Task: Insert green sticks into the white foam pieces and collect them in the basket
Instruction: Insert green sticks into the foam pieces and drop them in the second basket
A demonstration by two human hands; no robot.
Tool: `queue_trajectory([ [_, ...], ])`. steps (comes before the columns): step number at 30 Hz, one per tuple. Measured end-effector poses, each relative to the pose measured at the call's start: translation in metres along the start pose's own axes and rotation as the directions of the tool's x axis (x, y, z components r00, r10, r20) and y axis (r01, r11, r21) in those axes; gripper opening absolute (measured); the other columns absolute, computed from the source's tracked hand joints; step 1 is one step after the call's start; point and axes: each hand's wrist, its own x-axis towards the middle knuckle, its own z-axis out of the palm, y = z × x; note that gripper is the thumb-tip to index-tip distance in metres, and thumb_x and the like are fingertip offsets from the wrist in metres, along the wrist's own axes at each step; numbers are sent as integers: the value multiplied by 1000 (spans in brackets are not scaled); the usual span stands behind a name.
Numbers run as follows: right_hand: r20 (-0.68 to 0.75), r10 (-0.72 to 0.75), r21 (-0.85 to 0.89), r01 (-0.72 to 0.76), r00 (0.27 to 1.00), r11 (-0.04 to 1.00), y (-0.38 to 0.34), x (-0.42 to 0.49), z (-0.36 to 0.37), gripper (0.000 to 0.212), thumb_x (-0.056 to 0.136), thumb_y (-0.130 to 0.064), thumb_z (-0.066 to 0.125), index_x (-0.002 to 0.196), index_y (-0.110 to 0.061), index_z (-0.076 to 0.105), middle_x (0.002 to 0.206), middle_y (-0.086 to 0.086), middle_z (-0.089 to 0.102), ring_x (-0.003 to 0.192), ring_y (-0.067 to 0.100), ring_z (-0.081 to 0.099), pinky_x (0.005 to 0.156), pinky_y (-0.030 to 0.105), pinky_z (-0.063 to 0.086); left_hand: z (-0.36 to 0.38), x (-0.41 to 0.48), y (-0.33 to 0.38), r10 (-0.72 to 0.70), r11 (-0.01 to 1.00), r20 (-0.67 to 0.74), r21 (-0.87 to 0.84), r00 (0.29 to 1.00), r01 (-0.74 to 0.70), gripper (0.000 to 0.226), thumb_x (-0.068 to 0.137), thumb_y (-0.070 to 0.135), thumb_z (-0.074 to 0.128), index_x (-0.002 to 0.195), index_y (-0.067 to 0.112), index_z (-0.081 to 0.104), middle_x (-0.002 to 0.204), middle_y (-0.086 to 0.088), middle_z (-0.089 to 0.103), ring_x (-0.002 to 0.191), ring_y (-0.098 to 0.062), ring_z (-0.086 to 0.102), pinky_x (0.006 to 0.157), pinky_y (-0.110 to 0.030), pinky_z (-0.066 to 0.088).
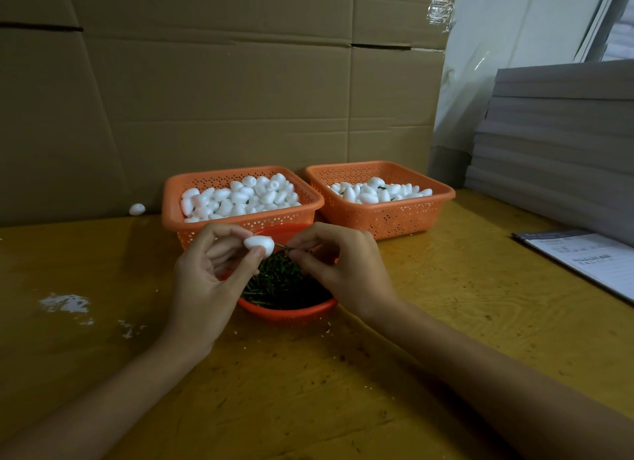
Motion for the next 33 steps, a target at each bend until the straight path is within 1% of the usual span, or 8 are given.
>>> queue_trajectory([
  [4,19,-5,7,5,1000,1000,0,0,0,10,93,-18,79,103,-20,79,98,-14,78,89,-5,71,80,22,57,-1,1,-2,13,1000,17,16,1000,-13,21,91,26,78,107,23,65,105,-1,80,94,-20,77,82,-42,61],
  [8,23,-16,-4,16,1000,1000,-1,0,0,11,93,-19,78,105,-20,79,99,-15,77,94,-4,71,82,25,59,0,1,0,10,1000,21,8,1000,-10,26,87,39,80,104,27,65,105,-3,80,98,-20,77,78,-33,63],
  [12,37,-15,-22,16,999,1000,0,0,-1,11,93,-19,78,104,-22,79,99,-15,77,91,-5,70,80,24,58,0,1,-1,19,999,27,26,999,-20,27,89,37,81,105,23,64,104,-2,80,96,-20,77,80,-44,61],
  [15,55,-30,-5,30,998,1000,-3,0,-1,12,93,-18,79,104,-21,79,99,-14,78,89,-5,71,80,25,59,0,0,0,20,999,29,40,999,-21,30,85,45,77,105,26,65,104,-2,79,95,-20,77,81,-44,60],
  [19,64,-42,-6,43,997,999,-4,0,-1,12,92,-19,79,104,-21,79,99,-13,78,86,-6,71,80,27,60,1,-1,2,22,998,45,61,999,-24,29,85,47,77,104,28,65,104,-1,79,97,-19,77,83,-47,61],
  [26,49,-75,-71,78,996,994,-5,0,0,11,91,-21,79,102,-24,79,95,-15,77,92,-4,71,79,21,57,0,-2,1,36,995,33,88,999,-39,22,85,28,79,102,23,66,105,2,79,100,-18,76,87,-50,61],
  [30,65,-88,-29,90,994,996,-6,-1,0,12,93,-21,79,104,-22,79,96,-13,78,82,-8,69,76,18,56,-1,-2,0,30,995,51,90,998,-34,22,86,28,79,102,23,65,105,1,79,101,-19,76,87,-50,61],
  [33,33,-36,69,33,999,997,-8,-2,-1,19,91,-20,81,101,-19,66,93,-9,80,66,0,72,67,27,61,-1,-1,1,31,994,53,106,998,-37,22,84,27,80,101,24,66,104,1,78,100,-19,76,88,-47,61],
])
